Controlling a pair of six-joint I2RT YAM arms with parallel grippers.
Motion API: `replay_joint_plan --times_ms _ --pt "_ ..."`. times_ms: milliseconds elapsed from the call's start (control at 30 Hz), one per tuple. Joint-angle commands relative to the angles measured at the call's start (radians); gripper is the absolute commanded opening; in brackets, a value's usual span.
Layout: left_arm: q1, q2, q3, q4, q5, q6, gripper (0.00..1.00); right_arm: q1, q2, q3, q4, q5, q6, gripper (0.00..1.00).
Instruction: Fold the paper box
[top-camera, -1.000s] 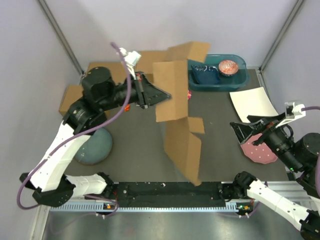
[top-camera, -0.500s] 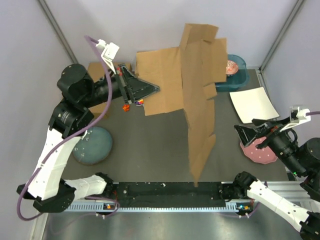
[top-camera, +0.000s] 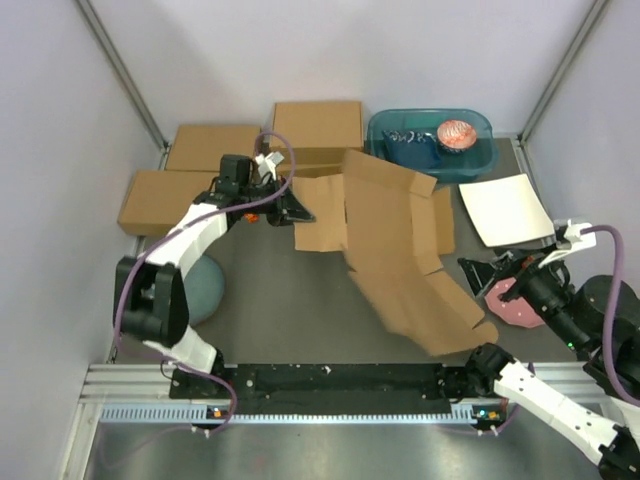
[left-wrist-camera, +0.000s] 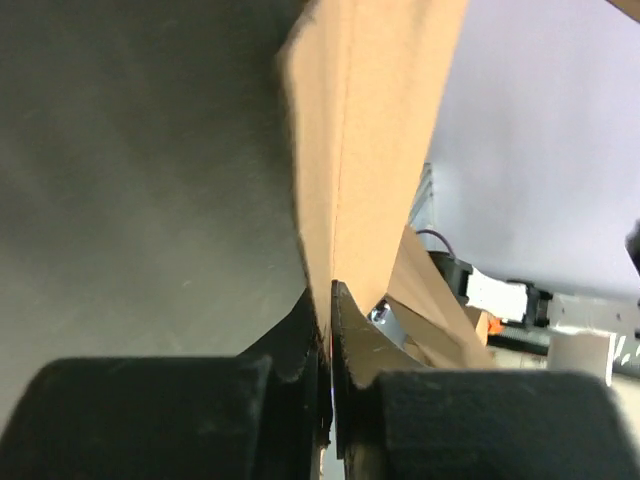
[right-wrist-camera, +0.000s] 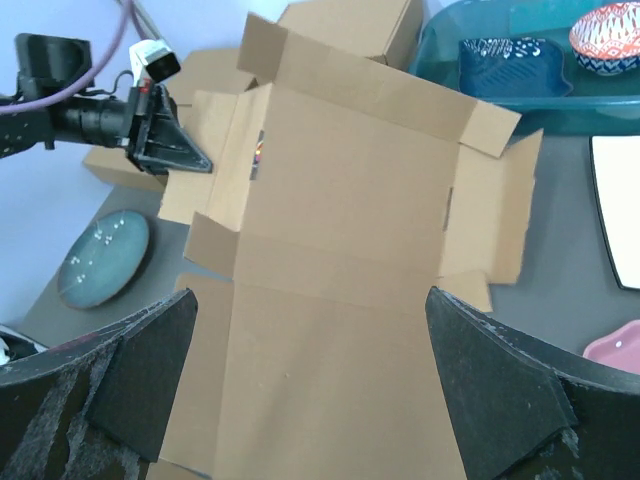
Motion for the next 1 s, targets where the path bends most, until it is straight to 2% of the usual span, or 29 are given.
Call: replay_joint_plan --times_ms 0,133,267,367,433,533,567,600,667,700,733,800,833,867,967 --pt "0.06 0.071 0.065 -0.156 -0.024 0.202 0.19 0.009 -0.012 -0.035 0.004 0.009 -0.012 0.99" --pt "0.067 0.034 0.102 -0.21 -0.179 0.26 0.34 0.011 -0.002 -0.075 0.006 0.014 -0.013 0.99" --pt "0.067 -0.047 0.159 -0.262 -0.445 0.29 0.48 0.009 0.021 -0.117 0.018 0.022 -0.01 0.99" --pt "0.067 -0.116 0.158 -0.281 -0.579 0.282 0.54 0.011 0.04 -0.154 0.042 0.019 0.004 0.99" --pt "0.064 -0.159 0.133 -0.27 -0.606 0.235 0.54 0.011 0.058 -0.201 0.059 0.031 0.03 0.99" --pt "0.017 -0.268 -0.02 -0.187 -0.679 0.127 0.54 0.011 0.101 -0.293 0.101 0.013 0.094 0.99" --pt "-0.006 -0.317 -0.118 -0.16 -0.71 0.104 0.55 0.011 0.113 -0.318 0.127 0.002 0.112 0.99" --pt "-0.055 -0.337 -0.167 -0.141 -0.794 0.063 0.56 0.011 0.132 -0.359 0.145 -0.024 0.149 0.99" --pt "-0.101 -0.388 -0.323 -0.03 -0.871 0.031 0.66 0.009 0.166 -0.413 0.183 -0.062 0.177 0.98" --pt "-0.123 -0.399 -0.379 0.027 -0.886 0.005 0.73 0.011 0.173 -0.425 0.225 -0.101 0.198 0.98" --pt "-0.121 -0.403 -0.474 0.148 -0.888 -0.012 0.74 0.011 0.182 -0.436 0.239 -0.112 0.206 0.98" --pt "-0.112 -0.386 -0.542 0.278 -0.861 -0.048 0.76 0.011 0.187 -0.453 0.275 -0.133 0.218 0.98" --pt "-0.103 -0.371 -0.575 0.325 -0.771 -0.051 0.76 0.011 0.189 -0.454 0.282 -0.138 0.22 0.98" --pt "-0.092 -0.33 -0.577 0.384 -0.735 -0.049 0.76 0.011 0.193 -0.451 0.285 -0.139 0.222 0.98" --pt "-0.081 -0.238 -0.527 0.37 -0.675 -0.039 0.76 0.011 0.19 -0.442 0.285 -0.144 0.223 0.98"
